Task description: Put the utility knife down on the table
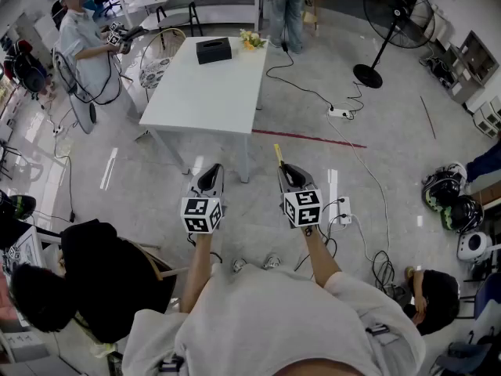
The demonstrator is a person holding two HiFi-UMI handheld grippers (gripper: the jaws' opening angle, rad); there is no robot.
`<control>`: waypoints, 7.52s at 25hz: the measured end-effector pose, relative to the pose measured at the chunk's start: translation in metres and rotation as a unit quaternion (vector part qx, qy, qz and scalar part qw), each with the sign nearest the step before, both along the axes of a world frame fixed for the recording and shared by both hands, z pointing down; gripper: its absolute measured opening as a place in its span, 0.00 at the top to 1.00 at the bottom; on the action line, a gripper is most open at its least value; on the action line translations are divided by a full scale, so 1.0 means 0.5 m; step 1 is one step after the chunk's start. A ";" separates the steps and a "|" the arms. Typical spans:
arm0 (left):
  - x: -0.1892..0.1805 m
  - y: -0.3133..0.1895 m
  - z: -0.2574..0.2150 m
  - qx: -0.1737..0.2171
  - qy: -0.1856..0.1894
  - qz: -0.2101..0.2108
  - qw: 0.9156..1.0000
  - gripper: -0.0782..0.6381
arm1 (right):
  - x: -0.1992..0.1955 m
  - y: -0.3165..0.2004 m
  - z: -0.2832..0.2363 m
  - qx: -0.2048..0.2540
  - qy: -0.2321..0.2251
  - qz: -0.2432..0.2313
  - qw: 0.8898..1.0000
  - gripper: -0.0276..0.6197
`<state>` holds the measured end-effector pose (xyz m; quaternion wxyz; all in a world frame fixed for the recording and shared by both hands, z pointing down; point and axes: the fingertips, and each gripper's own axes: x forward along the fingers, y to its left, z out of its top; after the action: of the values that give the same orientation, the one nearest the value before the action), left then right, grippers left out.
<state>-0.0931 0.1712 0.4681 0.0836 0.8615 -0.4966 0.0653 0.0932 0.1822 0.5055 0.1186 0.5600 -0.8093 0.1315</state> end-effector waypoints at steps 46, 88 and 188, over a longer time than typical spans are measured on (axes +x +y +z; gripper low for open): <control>0.126 -0.197 0.061 -0.016 -0.003 -0.010 1.000 0.85 | 0.105 -0.184 0.055 -0.011 -0.004 -0.028 1.000 0.83; 0.007 -0.791 0.108 -0.050 0.021 0.065 0.996 0.85 | -0.027 -0.725 0.077 -0.047 0.022 0.039 0.998 0.83; -0.054 -0.805 0.311 -0.193 0.005 -0.042 0.980 0.85 | -0.109 -1.032 0.429 -0.255 0.122 -0.119 0.952 0.70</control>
<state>-0.1200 -0.2315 0.6238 0.2534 0.8079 -0.5099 0.1517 0.0387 -0.3340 0.7198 0.3706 0.4221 -0.7890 0.2489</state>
